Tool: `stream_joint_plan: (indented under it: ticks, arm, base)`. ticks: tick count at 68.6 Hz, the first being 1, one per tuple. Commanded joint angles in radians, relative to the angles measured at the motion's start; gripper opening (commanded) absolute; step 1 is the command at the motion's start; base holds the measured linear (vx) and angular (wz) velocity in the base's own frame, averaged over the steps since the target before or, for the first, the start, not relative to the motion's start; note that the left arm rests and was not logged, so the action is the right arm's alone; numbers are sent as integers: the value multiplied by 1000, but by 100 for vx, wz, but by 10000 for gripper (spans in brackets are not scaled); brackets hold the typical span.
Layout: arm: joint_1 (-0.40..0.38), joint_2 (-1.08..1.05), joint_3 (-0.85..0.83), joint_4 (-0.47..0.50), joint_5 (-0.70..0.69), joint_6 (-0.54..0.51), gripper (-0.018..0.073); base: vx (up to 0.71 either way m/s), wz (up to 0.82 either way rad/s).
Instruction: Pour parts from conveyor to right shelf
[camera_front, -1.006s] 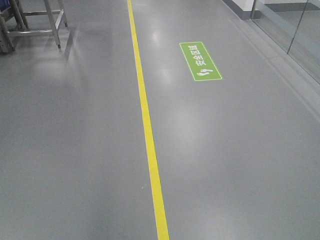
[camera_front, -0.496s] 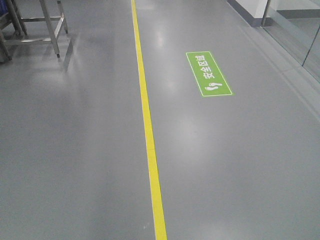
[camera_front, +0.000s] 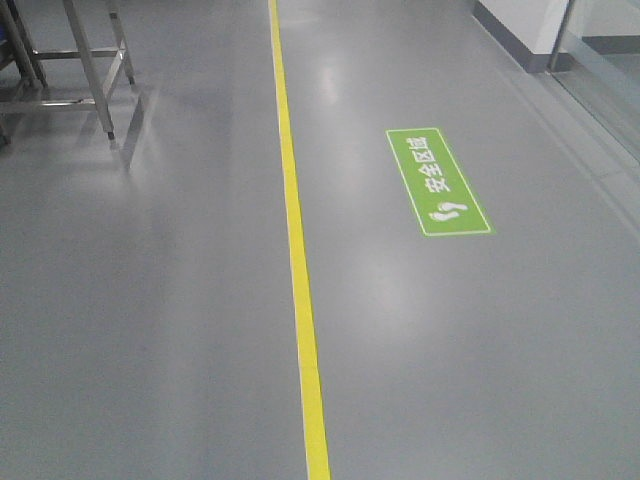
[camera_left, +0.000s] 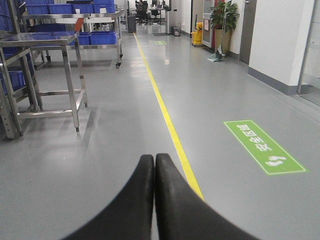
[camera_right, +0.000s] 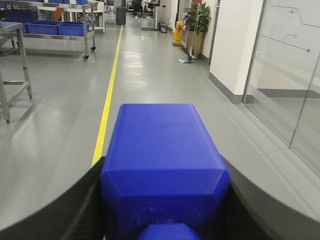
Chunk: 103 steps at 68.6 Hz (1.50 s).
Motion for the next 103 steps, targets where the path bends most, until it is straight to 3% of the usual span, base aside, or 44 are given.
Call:
stream_joint_plan:
  ticks: [1,103]
  arm:
    - [-1,15,-29,-3,-81,0,-6]
    - [-1,15,-29,-3,-81,0,-6]
  base:
    - [60,11]
    - [64,4]
